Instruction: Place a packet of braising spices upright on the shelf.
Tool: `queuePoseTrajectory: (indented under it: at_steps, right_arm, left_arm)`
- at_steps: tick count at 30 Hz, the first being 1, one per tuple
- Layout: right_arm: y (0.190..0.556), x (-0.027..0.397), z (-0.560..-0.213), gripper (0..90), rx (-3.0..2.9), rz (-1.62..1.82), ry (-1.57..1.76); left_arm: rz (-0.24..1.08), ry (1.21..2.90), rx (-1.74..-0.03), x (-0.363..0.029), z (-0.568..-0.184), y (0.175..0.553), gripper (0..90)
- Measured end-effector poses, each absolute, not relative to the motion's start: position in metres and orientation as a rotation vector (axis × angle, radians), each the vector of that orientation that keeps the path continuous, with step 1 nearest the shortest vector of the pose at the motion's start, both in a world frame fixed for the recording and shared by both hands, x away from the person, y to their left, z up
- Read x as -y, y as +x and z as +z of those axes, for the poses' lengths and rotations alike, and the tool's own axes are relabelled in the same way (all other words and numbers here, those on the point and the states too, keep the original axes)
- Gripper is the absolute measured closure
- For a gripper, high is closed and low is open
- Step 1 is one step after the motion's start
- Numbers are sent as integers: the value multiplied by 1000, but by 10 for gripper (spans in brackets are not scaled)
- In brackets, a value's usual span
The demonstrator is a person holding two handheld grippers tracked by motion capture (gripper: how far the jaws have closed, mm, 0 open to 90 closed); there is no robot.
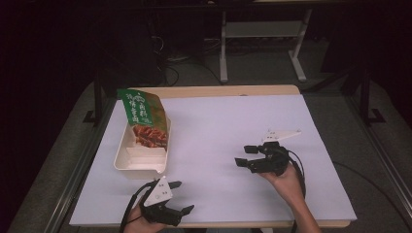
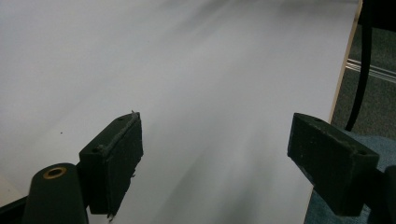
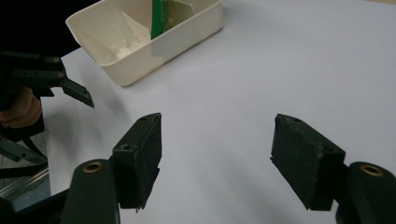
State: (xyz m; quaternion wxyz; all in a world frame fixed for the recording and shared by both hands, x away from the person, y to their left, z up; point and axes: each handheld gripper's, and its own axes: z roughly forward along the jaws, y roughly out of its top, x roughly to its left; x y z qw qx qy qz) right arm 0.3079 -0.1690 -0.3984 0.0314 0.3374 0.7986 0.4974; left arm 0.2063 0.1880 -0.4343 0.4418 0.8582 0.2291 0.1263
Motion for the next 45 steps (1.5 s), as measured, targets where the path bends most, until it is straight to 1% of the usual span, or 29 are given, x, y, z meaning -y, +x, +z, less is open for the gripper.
queuePoseTrajectory:
  at_steps: [14,28,39,42,45]
  right_arm:
    - [288,195,-423,314,-2450,1535,1122]
    - [271,209,-429,301,-2446,1535,1137]
    - [249,218,-439,283,-2433,1546,1156]
    - [239,220,-441,270,-2421,1551,1152]
    - [229,221,-444,278,-2414,1500,1141]
  left_arm:
    - [320,2131,-568,-189,-434,207,179]
    - [317,2128,-582,-192,-433,209,184]
    - [328,2137,-578,-194,-434,207,185]
    - [321,2131,-578,-195,-434,206,185]
    - [319,2138,-575,-195,-434,205,185]
